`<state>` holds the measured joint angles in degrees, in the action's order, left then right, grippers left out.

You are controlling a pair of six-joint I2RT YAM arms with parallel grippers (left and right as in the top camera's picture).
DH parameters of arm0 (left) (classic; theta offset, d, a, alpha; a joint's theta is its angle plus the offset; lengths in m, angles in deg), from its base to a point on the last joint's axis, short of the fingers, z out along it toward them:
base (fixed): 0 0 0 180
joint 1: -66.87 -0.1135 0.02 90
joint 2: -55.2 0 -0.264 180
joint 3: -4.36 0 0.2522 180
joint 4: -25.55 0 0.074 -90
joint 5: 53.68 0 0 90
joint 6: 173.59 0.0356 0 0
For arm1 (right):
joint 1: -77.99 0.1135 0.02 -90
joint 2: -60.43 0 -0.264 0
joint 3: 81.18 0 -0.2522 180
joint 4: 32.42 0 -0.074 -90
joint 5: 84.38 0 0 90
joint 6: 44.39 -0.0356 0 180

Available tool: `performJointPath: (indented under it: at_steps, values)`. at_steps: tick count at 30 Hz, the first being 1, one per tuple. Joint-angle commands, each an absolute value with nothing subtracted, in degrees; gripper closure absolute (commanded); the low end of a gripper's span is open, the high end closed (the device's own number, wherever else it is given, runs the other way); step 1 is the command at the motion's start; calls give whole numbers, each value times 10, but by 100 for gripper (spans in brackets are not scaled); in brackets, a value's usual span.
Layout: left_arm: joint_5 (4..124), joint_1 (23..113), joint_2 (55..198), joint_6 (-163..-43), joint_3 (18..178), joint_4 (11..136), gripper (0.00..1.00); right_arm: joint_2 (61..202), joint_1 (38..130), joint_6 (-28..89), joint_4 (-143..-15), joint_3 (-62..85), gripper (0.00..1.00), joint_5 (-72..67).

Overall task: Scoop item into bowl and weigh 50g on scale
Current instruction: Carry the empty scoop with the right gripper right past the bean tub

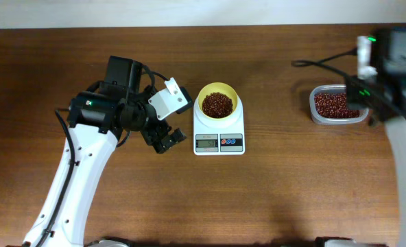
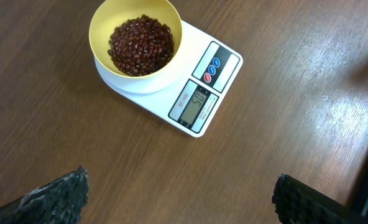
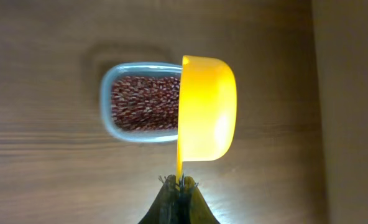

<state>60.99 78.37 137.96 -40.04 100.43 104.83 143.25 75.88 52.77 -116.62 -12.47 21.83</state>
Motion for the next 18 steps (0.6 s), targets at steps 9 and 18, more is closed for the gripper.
performJointPath:
  at_steps: [9, 18]
  values:
    - [620, 783, 1379, -393, 1003, 1048, 1, 1314, 719, 273, -1287, 84, 96, -80]
    - [620, 783, 1379, -393, 1003, 1048, 1, 1314, 719, 241, -1067, 396, 96, -181]
